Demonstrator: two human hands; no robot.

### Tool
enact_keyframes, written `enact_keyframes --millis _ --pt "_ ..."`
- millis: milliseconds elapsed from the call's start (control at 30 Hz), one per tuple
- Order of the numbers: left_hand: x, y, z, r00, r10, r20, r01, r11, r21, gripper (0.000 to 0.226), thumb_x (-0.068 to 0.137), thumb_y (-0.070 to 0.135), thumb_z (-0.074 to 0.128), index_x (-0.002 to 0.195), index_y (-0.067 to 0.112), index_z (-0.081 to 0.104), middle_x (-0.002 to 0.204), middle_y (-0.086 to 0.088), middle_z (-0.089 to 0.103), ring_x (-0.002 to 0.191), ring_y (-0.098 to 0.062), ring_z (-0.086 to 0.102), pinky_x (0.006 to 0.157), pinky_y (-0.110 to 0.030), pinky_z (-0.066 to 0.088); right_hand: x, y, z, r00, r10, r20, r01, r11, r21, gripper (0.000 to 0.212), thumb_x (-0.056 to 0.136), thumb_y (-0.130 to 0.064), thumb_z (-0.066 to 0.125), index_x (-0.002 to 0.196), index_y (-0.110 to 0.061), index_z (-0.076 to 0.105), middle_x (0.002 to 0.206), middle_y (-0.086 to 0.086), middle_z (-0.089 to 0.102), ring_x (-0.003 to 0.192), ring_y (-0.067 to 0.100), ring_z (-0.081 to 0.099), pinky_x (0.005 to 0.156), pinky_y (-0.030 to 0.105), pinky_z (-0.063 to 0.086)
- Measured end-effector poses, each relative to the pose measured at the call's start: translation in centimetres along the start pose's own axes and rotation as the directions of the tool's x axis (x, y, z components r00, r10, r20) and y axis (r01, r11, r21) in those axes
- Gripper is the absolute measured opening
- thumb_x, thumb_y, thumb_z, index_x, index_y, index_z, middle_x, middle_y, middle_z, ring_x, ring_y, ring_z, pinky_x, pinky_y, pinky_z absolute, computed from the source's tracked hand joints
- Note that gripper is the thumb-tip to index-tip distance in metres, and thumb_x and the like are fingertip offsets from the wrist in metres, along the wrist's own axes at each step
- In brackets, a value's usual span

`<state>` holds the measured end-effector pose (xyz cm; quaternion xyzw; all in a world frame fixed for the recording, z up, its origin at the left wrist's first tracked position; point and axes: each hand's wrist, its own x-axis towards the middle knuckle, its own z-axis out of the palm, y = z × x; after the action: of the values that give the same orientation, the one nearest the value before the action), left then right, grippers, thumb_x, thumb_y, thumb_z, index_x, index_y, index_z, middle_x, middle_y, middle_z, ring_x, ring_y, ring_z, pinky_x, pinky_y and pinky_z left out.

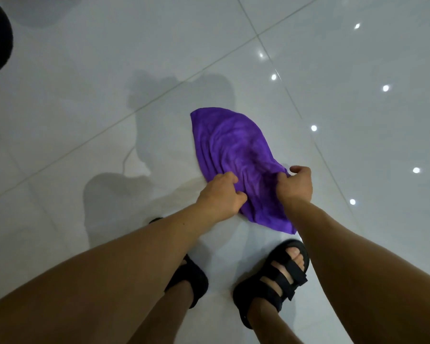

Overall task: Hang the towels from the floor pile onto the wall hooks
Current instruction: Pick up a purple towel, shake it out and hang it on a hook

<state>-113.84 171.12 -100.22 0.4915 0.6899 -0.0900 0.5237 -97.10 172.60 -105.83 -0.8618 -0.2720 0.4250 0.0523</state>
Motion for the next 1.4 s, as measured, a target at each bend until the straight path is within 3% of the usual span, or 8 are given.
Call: enact_keyframes --millis 167,467,667,867,1000,1067,1233,1400 --pt "-4.3 1.8 -3.4 1.000 -0.013 -0.018 0.012 1.000 -0.026 0.062 0.082 0.029 0.065 0.137 0.013 0.042 0.137 -0.009 0.048 0.121 -0.026 0.050 0.102 -0.036 0.041 -7.4 -4.0 -3.1 0.955 -0.297 0.026 0.291 0.948 0.131 0.029 0.094 -0.020 0.052 0.123 -0.017 0.048 0.080 -0.011 0.054 0.071 0.009 0.054 0.076 0.027 0.041" --pt "-19.9 11.2 -20.3 0.973 0.163 -0.161 -0.182 0.977 -0.115 0.090 0.070 0.032 0.077 0.145 0.034 0.027 0.132 0.003 0.046 0.113 -0.019 0.053 0.095 -0.041 0.047 -25.8 -21.3 -18.1 0.814 -0.558 0.160 0.460 0.789 0.406 0.022 0.095 -0.010 0.045 0.109 -0.023 0.057 0.101 0.000 0.061 0.089 0.015 0.059 0.083 0.032 0.050" --pt "-32.3 17.3 -32.8 0.934 0.328 -0.144 -0.347 0.928 -0.137 0.032 0.079 0.014 0.072 0.107 0.011 0.058 0.097 0.002 0.063 0.096 -0.017 0.061 0.082 -0.024 0.049 -39.3 -32.2 -28.8 0.609 -0.721 0.330 0.504 0.673 0.542 0.009 0.089 -0.009 0.062 0.091 -0.017 0.066 0.061 -0.009 0.065 0.058 0.007 0.065 0.055 0.017 0.050" --pt "-43.9 20.6 -45.4 0.881 0.367 -0.298 -0.423 0.893 -0.152 0.025 0.079 0.015 0.067 0.067 0.018 0.046 0.065 -0.004 0.049 0.064 -0.020 0.047 0.059 -0.030 0.041 -48.6 -40.5 -37.3 0.466 -0.703 0.537 0.803 0.591 0.078 0.063 0.056 -0.043 0.090 0.110 -0.029 0.060 0.097 -0.009 0.068 0.088 0.012 0.066 0.080 0.031 0.057" --pt "-51.3 21.4 -52.9 0.835 0.462 -0.298 -0.505 0.859 -0.086 0.031 0.072 0.017 0.076 0.089 0.026 0.052 0.069 0.007 0.058 0.055 -0.007 0.053 0.048 -0.018 0.042 -54.4 -45.8 -39.4 0.453 -0.706 0.545 0.891 0.346 -0.294 0.036 0.073 -0.035 0.080 0.102 -0.017 0.067 0.095 0.006 0.069 0.085 0.021 0.062 0.074 0.029 0.049" --pt "-54.6 20.7 -56.5 0.851 0.459 -0.257 -0.486 0.873 -0.050 0.054 0.071 0.011 0.077 0.116 0.027 0.053 0.086 0.005 0.066 0.072 -0.009 0.065 0.053 -0.019 0.050 -57.4 -48.3 -40.6 0.418 -0.787 0.453 0.889 0.458 -0.025 0.011 0.079 -0.014 0.075 0.090 -0.013 0.071 0.082 0.006 0.071 0.073 0.016 0.064 0.066 0.029 0.051" --pt "-60.8 15.8 -63.4 0.917 0.255 -0.307 -0.197 0.958 0.207 0.016 0.068 0.024 0.074 0.079 0.014 0.071 0.065 0.002 0.070 0.059 -0.017 0.068 0.050 -0.024 0.053 -64.9 -53.7 -42.2 0.382 -0.870 0.313 0.709 0.493 0.504 0.016 0.078 -0.003 0.056 0.074 -0.015 0.066 0.069 0.005 0.065 0.060 0.017 0.061 0.054 0.025 0.048" --pt "-64.4 12.1 -67.7 0.779 0.168 -0.604 -0.407 0.868 -0.283 0.009 0.070 0.008 0.061 0.078 0.006 0.065 0.069 -0.009 0.066 0.062 -0.025 0.063 0.059 -0.030 0.052 -68.0 -56.9 -40.3 0.414 -0.849 0.329 0.543 0.520 0.659 0.017 0.090 -0.014 0.049 0.085 -0.007 0.064 0.081 0.016 0.063 0.071 0.029 0.057 0.064 0.033 0.042"
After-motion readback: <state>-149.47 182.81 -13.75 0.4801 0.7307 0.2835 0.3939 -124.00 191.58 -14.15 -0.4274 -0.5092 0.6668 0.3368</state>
